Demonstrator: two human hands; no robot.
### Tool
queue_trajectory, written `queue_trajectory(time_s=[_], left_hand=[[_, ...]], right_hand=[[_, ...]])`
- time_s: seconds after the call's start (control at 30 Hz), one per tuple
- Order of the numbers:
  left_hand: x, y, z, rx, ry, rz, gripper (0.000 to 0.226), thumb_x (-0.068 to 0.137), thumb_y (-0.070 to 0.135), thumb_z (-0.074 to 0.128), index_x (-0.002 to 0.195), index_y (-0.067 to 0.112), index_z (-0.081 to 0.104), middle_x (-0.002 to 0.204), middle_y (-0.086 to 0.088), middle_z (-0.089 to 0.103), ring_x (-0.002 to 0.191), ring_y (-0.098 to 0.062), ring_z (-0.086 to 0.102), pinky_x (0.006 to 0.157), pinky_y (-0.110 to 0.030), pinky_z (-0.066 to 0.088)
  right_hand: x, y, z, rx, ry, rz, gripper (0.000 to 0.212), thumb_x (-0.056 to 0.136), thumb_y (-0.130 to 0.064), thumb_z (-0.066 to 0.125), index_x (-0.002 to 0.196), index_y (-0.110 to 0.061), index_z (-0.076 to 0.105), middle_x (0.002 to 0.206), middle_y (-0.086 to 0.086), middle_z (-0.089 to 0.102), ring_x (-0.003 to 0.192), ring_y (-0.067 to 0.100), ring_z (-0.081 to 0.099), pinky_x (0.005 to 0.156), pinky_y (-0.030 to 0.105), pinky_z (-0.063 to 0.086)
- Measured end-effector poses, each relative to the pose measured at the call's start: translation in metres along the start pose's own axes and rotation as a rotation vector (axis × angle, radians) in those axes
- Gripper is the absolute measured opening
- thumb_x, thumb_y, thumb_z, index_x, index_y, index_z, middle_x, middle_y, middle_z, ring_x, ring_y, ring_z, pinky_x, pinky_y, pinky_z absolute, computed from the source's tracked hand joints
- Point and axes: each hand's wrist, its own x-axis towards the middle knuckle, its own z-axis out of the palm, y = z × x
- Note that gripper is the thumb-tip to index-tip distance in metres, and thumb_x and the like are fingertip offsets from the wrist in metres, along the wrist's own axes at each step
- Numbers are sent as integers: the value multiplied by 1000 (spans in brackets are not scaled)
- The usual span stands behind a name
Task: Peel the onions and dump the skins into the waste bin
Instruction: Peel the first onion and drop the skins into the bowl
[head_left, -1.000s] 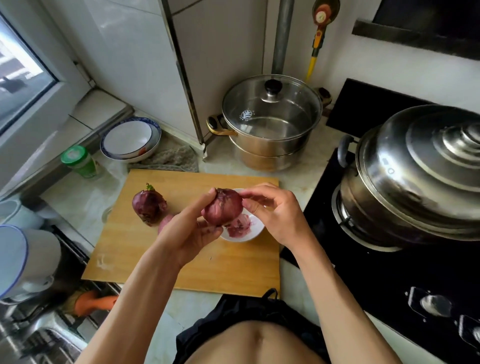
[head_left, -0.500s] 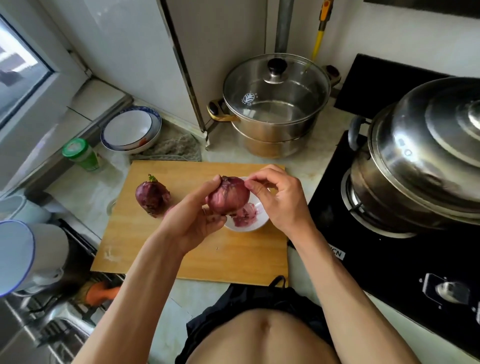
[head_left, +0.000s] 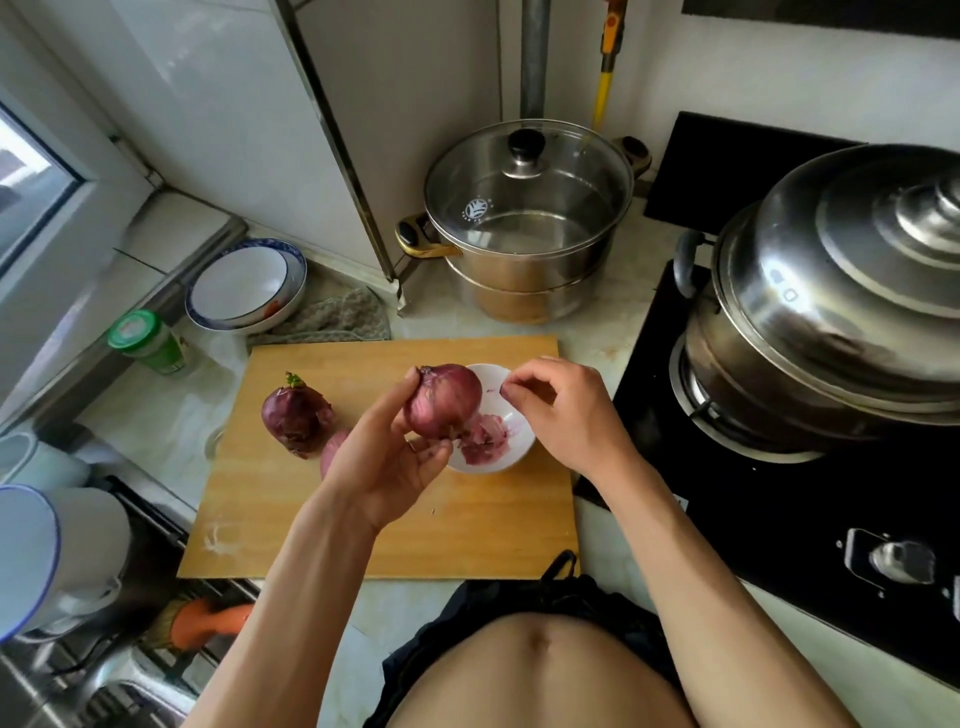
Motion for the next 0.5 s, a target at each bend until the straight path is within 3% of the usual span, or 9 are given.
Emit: queue_trajectory(time_s=[0.1, 0.2, 0.33, 0.5], left_hand=[[1, -3, -2, 27, 14, 50, 63, 72, 49, 76, 113, 2, 67, 86, -13, 63, 50, -15, 62, 50, -23, 59], [2, -4, -3, 58, 39, 88, 61, 72, 48, 77, 113, 3, 68, 84, -12, 64, 54, -16, 64, 51, -24, 58], [-1, -6, -7, 74, 56, 133, 53, 73, 46, 76, 107, 6, 71, 75, -8, 69, 58, -16, 64, 54, -25, 59], [-3, -7, -10, 77, 61, 145, 47, 74, 42, 75, 103, 6, 73, 75, -8, 70, 61, -16, 65, 56, -25, 60]], right_hand=[[0, 2, 4, -80, -71, 23, 14, 94, -13, 67, 99, -9, 79, 93, 2, 75, 87, 13, 66, 77, 21, 50], [0, -2, 5, -110, -41, 29, 11, 90, -11, 72, 96, -11, 80, 90, -1, 75, 77, 4, 61, 70, 8, 43], [1, -3, 6, -105, -15, 95, 2, 83, -14, 78, 81, -13, 77, 77, -5, 71, 69, 7, 60, 65, 19, 48], [1, -3, 9, -102, -39, 111, 10, 80, -18, 81, 76, -13, 73, 75, -5, 67, 69, 9, 61, 65, 26, 50]])
